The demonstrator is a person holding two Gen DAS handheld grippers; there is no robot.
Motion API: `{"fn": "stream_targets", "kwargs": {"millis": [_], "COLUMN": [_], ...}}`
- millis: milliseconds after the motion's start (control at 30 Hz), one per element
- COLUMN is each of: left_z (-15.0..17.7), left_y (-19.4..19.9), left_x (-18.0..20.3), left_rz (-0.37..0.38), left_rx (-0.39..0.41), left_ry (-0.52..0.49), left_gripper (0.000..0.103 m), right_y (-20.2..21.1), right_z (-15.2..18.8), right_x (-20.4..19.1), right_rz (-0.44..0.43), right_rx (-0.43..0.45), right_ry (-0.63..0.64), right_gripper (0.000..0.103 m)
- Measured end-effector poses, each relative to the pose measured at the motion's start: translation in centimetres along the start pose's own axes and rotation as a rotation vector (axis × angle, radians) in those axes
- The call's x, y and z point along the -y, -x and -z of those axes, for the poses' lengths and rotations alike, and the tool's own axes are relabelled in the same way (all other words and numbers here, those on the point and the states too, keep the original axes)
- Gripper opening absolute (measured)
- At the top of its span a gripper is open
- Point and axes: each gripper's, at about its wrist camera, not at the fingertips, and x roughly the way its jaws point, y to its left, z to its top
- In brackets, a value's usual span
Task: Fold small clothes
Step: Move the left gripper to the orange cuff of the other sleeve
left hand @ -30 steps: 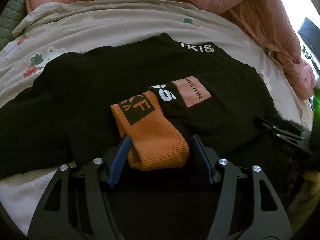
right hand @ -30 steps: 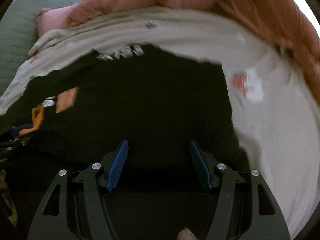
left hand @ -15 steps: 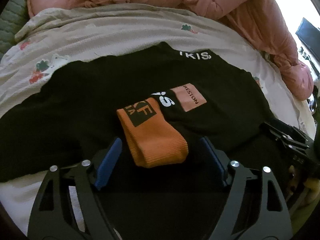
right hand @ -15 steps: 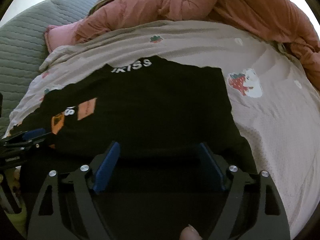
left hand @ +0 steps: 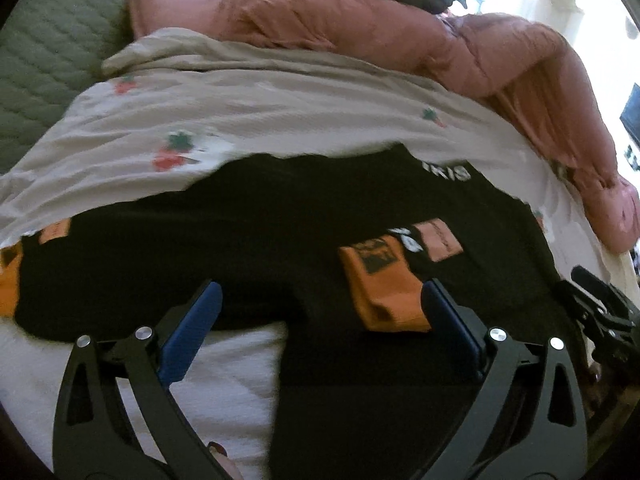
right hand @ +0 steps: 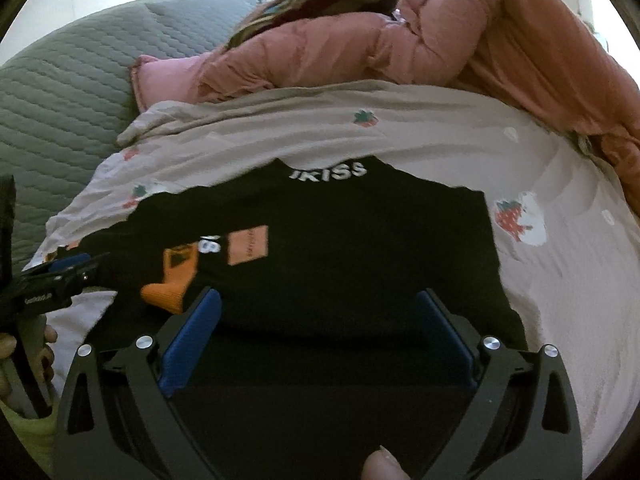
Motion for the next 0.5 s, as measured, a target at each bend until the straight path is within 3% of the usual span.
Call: {"fn": "stream_targets", "kwargs": {"millis": [300,500], "left_z": [-0.1,0.2], "left_y": [3.0,5.0], "left_x": [-4.5,-7.7], "left_rz": [-0.056,-0.140], "left_rx": [0.053,0.091], "left_ry": [0.099,0.148], "left_gripper": [0.093,0.093], "right_y": [0.5,0.9], "right_z": [-1.3,-2.0], "right_x": [-3.8,-7.4], "right_rz": [-0.073,-0.106], "right_rx": [0.017,0.028], "right_ry": [0.045,0.107], "right_gripper": [0.098,0.098]}}
